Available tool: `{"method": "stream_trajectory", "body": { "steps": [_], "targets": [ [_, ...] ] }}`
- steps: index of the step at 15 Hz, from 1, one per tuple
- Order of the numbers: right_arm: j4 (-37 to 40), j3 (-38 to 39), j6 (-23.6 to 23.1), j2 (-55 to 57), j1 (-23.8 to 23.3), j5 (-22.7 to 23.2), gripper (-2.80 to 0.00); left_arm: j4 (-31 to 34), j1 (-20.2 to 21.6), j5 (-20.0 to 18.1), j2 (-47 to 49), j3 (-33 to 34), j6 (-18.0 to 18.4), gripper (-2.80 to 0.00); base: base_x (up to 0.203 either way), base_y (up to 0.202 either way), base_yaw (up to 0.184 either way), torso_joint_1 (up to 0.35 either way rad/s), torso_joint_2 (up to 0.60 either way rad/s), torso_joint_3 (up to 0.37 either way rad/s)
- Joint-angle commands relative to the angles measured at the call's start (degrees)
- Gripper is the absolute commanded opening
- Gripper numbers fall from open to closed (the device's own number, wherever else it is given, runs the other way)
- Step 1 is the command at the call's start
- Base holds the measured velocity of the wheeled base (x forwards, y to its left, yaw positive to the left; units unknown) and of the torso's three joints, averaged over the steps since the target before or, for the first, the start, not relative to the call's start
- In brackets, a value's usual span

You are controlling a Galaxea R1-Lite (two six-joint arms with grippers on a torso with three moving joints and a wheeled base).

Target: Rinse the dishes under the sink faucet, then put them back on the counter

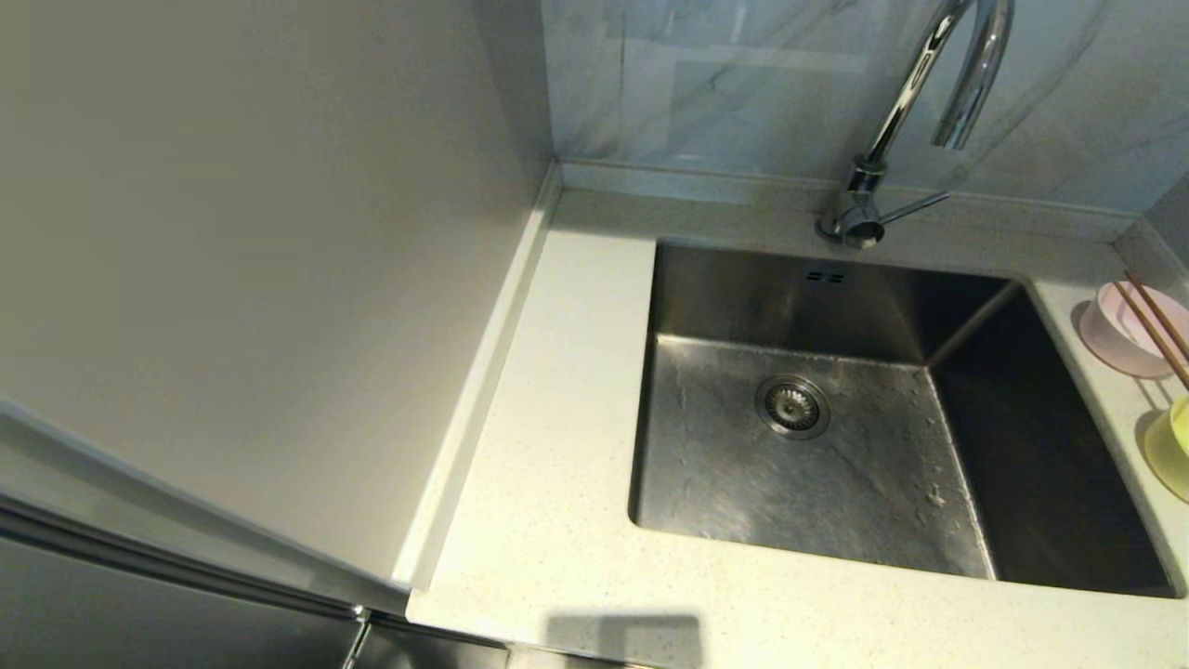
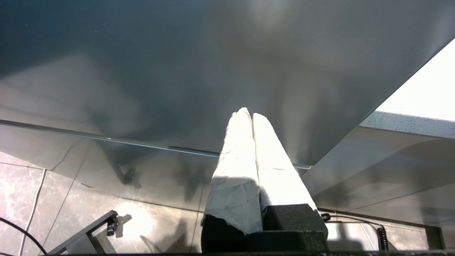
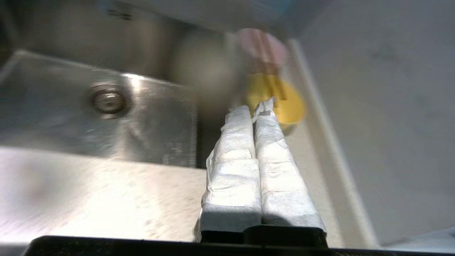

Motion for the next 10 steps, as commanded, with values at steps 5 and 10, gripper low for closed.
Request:
{"method": "stream_trajectory", "body": {
  "steps": [5,10],
  "targets": [
    [0.8,9.5,8.1,-3.7,0.3,18.6,-2.8,0.0,0.0,0.0,-0.2,0.0,0.0,-2.8,0.0,0.0,0.0,0.0,0.0,0.0],
    [8.3,9.4,12.4,-3.7,0.3,19.8,-2.8,0.0,0.0,0.0,-0.2,0.0,0.0,-2.8,0.0,0.0,0.0,0.0,0.0,0.0]
  ]
}}
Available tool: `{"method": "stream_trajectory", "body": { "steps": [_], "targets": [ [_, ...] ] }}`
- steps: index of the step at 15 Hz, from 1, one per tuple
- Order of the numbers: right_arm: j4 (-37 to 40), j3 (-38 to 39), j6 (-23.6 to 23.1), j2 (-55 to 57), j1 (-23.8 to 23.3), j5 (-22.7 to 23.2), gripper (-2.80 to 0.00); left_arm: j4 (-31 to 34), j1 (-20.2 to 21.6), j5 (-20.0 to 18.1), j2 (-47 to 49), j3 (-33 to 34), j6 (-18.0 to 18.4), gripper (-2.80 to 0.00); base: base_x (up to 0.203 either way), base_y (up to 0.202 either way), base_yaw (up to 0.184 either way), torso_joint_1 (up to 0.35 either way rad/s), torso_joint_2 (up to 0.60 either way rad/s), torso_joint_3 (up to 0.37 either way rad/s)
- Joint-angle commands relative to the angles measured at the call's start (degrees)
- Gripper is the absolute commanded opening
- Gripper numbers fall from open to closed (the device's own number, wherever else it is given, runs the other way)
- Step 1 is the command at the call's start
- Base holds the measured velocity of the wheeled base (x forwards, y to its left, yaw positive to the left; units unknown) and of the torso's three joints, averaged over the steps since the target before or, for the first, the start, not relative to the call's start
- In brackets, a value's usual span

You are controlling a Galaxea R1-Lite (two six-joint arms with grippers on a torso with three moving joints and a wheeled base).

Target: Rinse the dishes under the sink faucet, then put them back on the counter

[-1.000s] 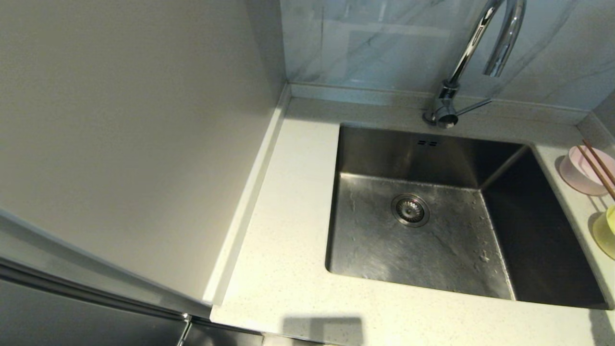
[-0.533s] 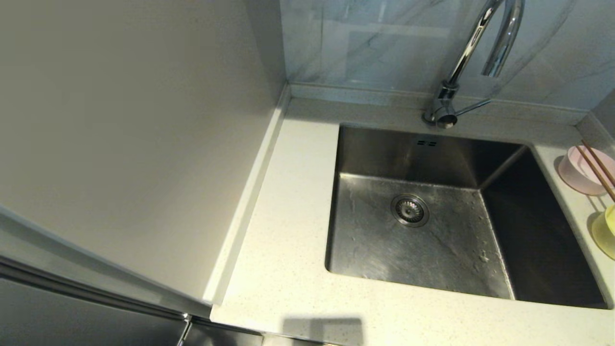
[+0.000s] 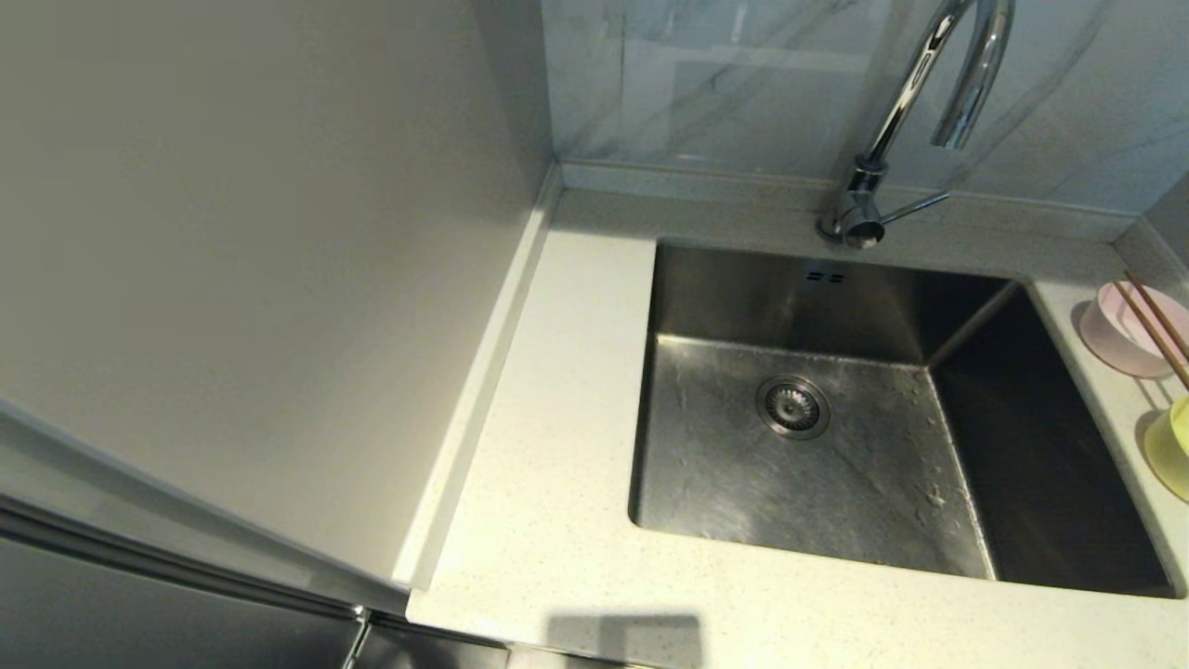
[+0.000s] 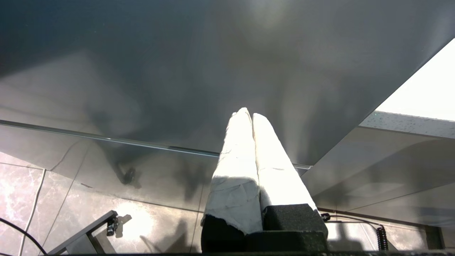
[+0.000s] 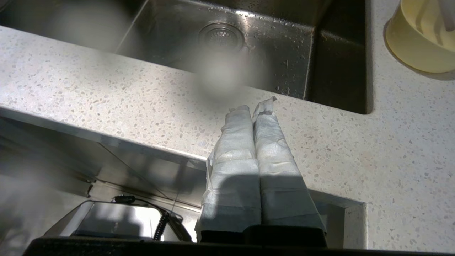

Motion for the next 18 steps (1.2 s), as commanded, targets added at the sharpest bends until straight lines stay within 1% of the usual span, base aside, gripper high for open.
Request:
{"method": "stream_trajectory", "body": {
  "steps": [1,6,18],
  "targets": [
    [-0.1,0.1,0.0,0.2,0.0,-0.3,-2.8,0.0,0.0,0.0,-0.2,0.0,0.0,-2.8,0.0,0.0,0.0,0.0,0.0,0.0],
    [0.0,0.1,0.7,0.2,0.0,-0.3,-2.8,0.0,0.0,0.0,-0.2,0.0,0.0,-2.8,0.0,0.0,0.0,0.0,0.0,0.0],
    [0.0,0.1,0.7,0.3,0.0,-0.3,-2.8,0.0,0.0,0.0,-0.2,0.0,0.0,-2.8,0.0,0.0,0.0,0.0,0.0,0.0]
  ]
}}
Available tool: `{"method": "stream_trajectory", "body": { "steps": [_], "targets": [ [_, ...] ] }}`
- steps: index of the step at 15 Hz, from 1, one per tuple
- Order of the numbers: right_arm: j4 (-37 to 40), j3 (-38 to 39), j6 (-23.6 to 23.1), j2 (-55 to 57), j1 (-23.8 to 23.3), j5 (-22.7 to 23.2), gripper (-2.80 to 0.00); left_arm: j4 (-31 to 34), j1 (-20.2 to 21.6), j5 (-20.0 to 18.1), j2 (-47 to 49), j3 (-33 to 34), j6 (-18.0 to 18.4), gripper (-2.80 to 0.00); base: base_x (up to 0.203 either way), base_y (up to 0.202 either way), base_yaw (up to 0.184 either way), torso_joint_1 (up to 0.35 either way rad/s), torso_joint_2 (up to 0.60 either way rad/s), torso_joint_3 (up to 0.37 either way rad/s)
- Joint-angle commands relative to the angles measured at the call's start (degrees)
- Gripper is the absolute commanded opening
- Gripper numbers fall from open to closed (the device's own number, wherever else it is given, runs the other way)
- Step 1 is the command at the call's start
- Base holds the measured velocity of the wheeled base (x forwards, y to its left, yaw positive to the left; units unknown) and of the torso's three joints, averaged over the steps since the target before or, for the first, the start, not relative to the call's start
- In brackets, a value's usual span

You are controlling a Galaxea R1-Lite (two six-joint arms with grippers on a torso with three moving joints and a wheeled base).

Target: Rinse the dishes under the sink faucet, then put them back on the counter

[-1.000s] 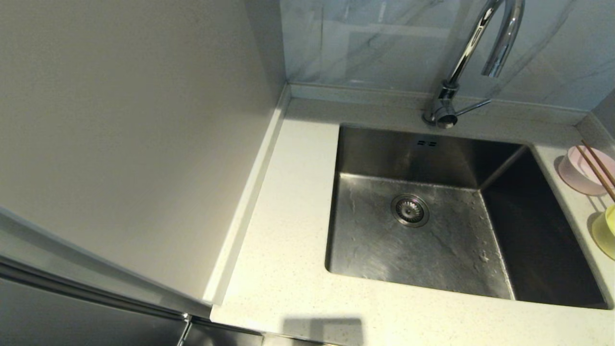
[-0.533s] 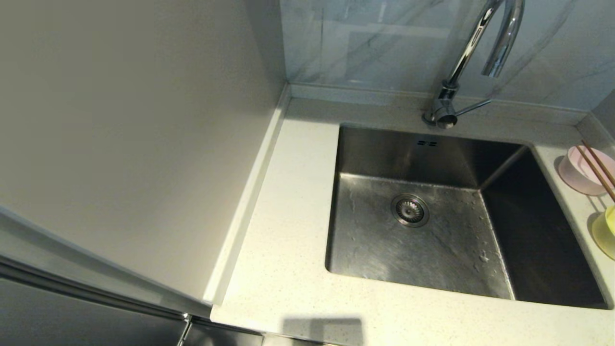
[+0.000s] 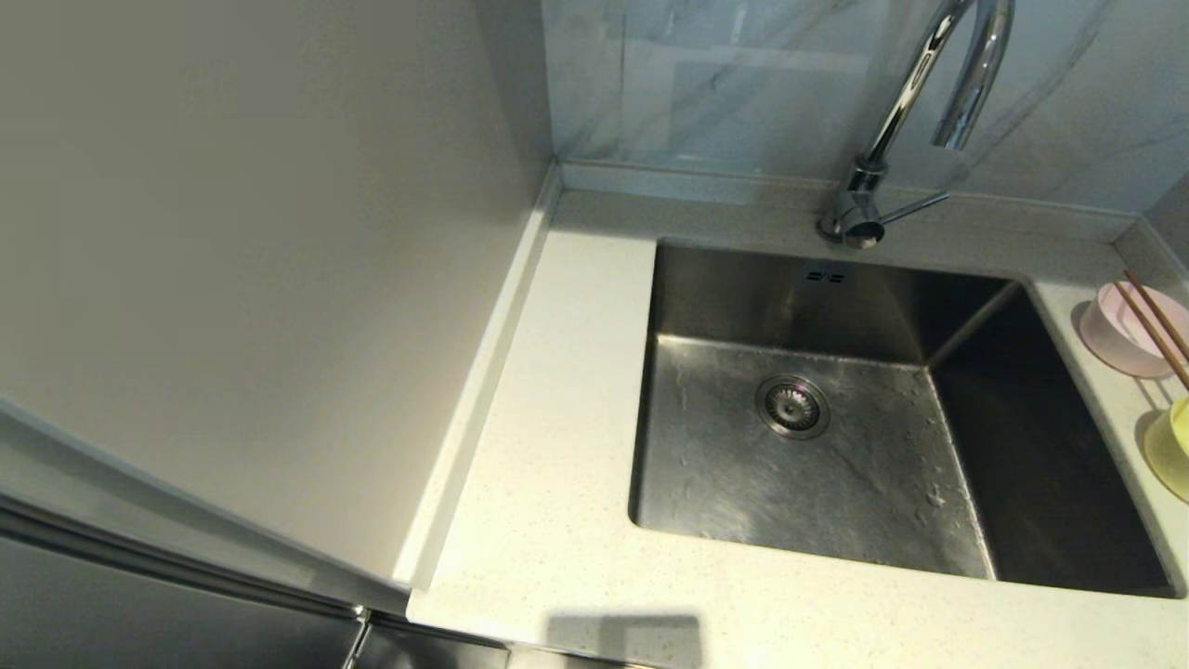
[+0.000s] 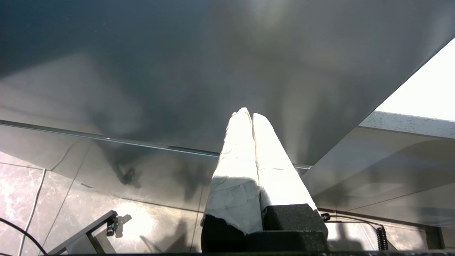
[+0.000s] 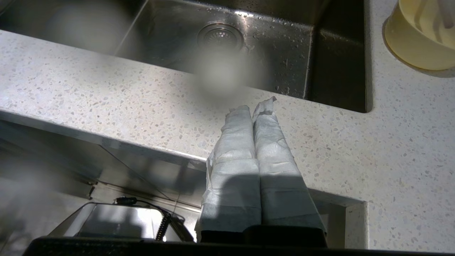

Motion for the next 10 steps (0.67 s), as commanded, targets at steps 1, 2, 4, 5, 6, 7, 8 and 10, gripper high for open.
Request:
{"method": "stream_trajectory", "body": {
  "steps": [1,2,4,5,6,7,8,10],
  "targets": [
    [0.0,0.0,0.0,0.3,0.0,0.0,-2.8,0.0,0.0,0.0,-0.2,0.0,0.0,-2.8,0.0,0.0,0.0,0.0,0.0,0.0],
    [0.0,0.0,0.1,0.2,0.0,0.0,-2.8,0.0,0.0,0.0,-0.2,0.0,0.0,-2.8,0.0,0.0,0.0,0.0,0.0,0.0],
    [0.0,0.0,0.4,0.3,0.0,0.0,-2.8,0.0,0.0,0.0,-0.2,0.0,0.0,-2.8,0.0,0.0,0.0,0.0,0.0,0.0],
    [0.0,0.0,0.7,0.2,0.0,-0.1,-2.8,0.0,0.0,0.0,-0.2,0.0,0.0,-2.8,0.0,0.0,0.0,0.0,0.0,0.0],
    [0.0,0.0,0.5,0.2,0.0,-0.1,-2.8,0.0,0.0,0.0,-0.2,0.0,0.0,-2.8,0.0,0.0,0.0,0.0,0.0,0.0],
    [0.0,0.0,0.7,0.2,0.0,-0.1,-2.8,0.0,0.0,0.0,-0.2,0.0,0.0,-2.8,0.0,0.0,0.0,0.0,0.0,0.0],
    [0.0,0.0,0.5,0.3,0.0,-0.2,-2.8,0.0,0.0,0.0,-0.2,0.0,0.0,-2.8,0.0,0.0,0.0,0.0,0.0,0.0],
    [0.0,0.0,0.9,0.2,0.0,-0.2,-2.8,0.0,0.0,0.0,-0.2,0.0,0.0,-2.8,0.0,0.0,0.0,0.0,0.0,0.0]
  ]
}}
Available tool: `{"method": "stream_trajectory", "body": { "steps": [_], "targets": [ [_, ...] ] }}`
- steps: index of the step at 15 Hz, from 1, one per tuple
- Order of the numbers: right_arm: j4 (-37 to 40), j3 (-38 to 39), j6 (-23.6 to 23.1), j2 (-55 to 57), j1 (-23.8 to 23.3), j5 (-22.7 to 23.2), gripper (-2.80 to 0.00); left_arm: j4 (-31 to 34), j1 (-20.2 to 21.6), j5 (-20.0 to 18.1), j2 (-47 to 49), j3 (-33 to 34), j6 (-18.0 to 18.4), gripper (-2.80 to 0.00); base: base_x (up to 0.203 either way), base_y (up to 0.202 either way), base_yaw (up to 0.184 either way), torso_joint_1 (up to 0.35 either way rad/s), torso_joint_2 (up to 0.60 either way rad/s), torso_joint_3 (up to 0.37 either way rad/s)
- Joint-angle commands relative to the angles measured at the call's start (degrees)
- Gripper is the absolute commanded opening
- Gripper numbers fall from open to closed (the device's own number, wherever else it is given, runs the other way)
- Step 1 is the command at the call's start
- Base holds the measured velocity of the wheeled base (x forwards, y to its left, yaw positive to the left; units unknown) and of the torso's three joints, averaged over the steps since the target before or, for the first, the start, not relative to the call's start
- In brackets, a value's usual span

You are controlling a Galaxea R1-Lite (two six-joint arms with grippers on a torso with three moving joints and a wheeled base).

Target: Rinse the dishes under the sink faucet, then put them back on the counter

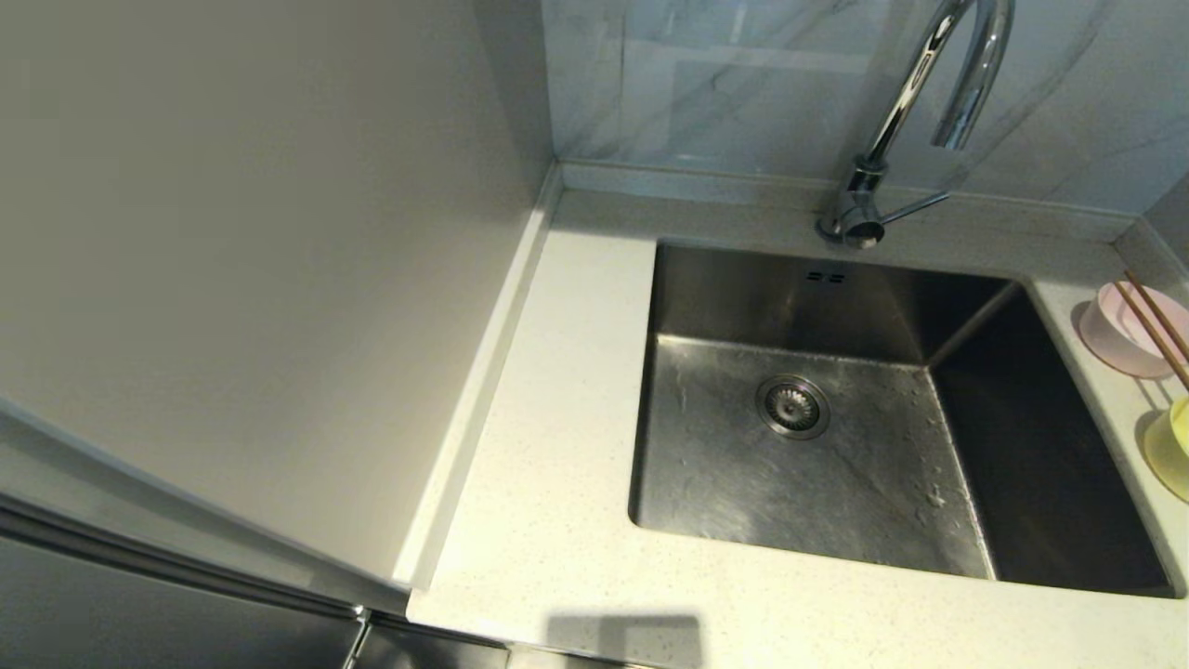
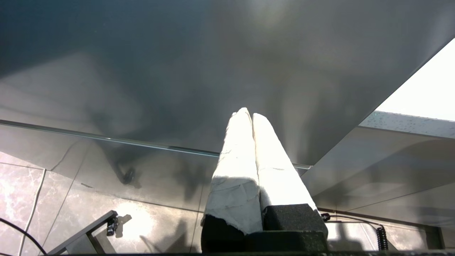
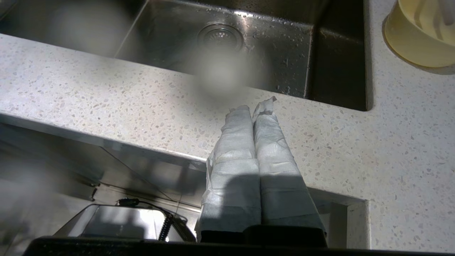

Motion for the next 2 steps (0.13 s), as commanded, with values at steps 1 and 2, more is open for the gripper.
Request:
{"method": "stream_trajectory", "body": {
  "steps": [1,2],
  "targets": [
    [0.0,0.0,0.1,0.1,0.0,0.0,-2.8,0.0,0.0,0.0,-0.2,0.0,0.0,-2.8,0.0,0.0,0.0,0.0,0.0,0.0],
    [0.0,0.0,0.1,0.2,0.0,0.0,-2.8,0.0,0.0,0.0,-0.2,0.0,0.0,-2.8,0.0,0.0,0.0,0.0,0.0,0.0]
  ]
}}
